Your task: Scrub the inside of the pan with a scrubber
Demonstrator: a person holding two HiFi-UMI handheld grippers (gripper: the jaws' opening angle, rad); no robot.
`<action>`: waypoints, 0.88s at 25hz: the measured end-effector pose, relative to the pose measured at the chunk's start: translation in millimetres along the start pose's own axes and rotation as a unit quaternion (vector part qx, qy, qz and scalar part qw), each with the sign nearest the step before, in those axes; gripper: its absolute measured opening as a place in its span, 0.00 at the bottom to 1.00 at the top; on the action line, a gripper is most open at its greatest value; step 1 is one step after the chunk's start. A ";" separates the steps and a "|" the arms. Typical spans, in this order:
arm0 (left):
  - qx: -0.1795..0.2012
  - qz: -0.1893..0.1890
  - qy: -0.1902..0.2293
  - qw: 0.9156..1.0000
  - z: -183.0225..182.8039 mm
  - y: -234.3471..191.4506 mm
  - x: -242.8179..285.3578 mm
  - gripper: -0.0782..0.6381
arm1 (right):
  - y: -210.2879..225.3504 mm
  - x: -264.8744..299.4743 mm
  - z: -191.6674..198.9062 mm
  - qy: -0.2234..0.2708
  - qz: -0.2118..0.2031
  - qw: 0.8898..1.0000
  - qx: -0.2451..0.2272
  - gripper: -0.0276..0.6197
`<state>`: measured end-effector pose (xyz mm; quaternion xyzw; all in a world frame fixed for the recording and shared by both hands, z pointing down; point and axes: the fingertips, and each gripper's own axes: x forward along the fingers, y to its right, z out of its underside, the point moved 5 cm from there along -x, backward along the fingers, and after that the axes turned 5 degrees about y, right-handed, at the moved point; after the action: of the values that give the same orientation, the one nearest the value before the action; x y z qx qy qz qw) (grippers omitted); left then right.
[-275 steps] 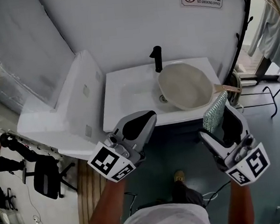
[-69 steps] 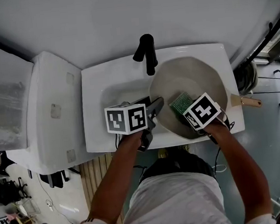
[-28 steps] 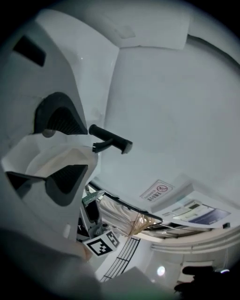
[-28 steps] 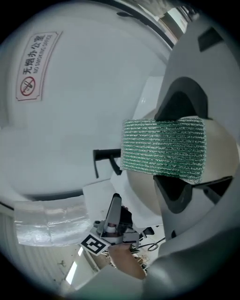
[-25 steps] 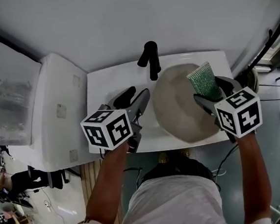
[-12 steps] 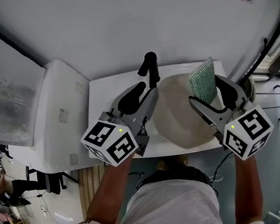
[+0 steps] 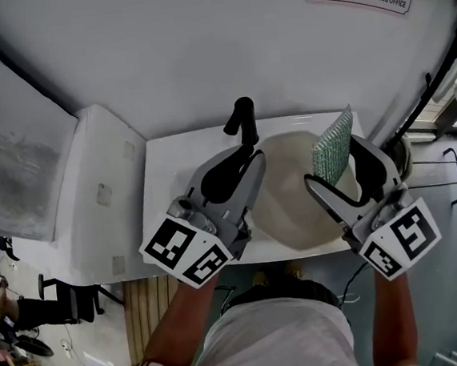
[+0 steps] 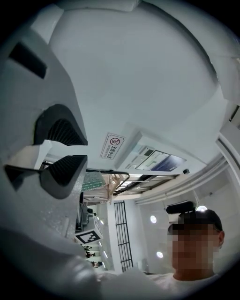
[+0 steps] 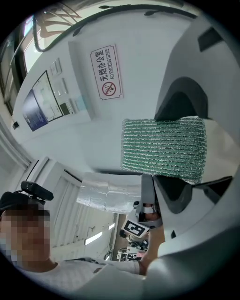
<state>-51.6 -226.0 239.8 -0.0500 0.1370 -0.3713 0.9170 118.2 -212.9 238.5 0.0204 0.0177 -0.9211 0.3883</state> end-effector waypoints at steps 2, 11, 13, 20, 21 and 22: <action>0.012 0.006 0.006 1.000 -1.1 4.7 0.2 0.20 | -1.9 -0.4 -0.7 0.010 -0.002 1.000 0.002 0.59; 0.047 0.036 0.031 0.998 0.2 23.9 -1.7 0.15 | -16.9 -1.9 -1.8 0.061 -0.029 0.998 -0.003 0.59; 0.051 0.038 0.034 0.997 0.2 25.2 -3.3 0.15 | -19.4 -2.2 -2.5 0.069 -0.031 0.997 -0.006 0.59; 0.053 0.037 0.036 0.997 1.2 27.5 -6.8 0.15 | -24.1 -1.7 -1.3 0.076 -0.038 0.996 -0.015 0.59; 0.054 0.037 0.036 0.997 1.0 28.3 -7.2 0.15 | -24.5 -1.8 -1.5 0.078 -0.038 0.996 -0.015 0.59; 0.055 0.038 0.036 0.997 0.8 29.0 -7.6 0.15 | -24.7 -1.9 -1.7 0.080 -0.037 0.996 -0.015 0.59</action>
<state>-37.3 -199.9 236.6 0.0193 0.1515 -0.3443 0.9264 101.9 -194.2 237.4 0.0877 0.0628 -0.9301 0.3512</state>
